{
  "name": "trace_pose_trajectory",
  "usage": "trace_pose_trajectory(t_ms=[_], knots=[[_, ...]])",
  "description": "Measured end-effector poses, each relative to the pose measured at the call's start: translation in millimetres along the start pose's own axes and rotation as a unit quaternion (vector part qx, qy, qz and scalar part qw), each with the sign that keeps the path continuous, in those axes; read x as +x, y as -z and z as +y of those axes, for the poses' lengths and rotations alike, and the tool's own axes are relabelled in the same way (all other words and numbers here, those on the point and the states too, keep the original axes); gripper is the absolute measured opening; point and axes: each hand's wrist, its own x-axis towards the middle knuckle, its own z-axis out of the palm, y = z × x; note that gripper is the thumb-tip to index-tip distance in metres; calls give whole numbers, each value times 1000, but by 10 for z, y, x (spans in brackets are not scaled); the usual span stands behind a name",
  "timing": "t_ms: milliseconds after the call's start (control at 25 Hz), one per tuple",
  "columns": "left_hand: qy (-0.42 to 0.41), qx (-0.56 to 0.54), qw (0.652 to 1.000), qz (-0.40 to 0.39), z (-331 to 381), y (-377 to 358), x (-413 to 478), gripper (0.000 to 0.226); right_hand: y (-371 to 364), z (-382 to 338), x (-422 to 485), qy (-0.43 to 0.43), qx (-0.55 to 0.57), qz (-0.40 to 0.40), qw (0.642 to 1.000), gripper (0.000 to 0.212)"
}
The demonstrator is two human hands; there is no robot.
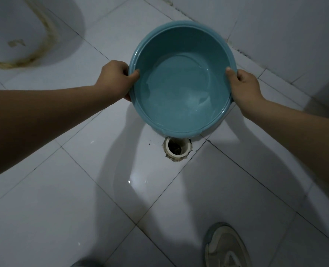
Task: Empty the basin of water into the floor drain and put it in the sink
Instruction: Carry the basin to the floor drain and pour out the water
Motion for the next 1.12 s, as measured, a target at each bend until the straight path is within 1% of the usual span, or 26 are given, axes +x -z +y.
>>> trace_pose_trajectory(t_ms=[240,520,600,720,1120], knots=[[4,5,1000,-3,-11,-3,-5,35,-20,24,-2,2,-5,-1,1000,40],[0,7,1000,-4,-27,6,-4,37,-33,29,14,-3,-9,-2,1000,55],[3,5,1000,-3,-34,8,-2,37,-39,32,14,0,-12,-3,1000,52],[3,2,1000,-3,-44,14,-2,37,-43,31,5,3,-13,-4,1000,42],[-4,16,1000,-9,-38,-2,-38,37,-18,75,-5,9,-13,-2,1000,45]])
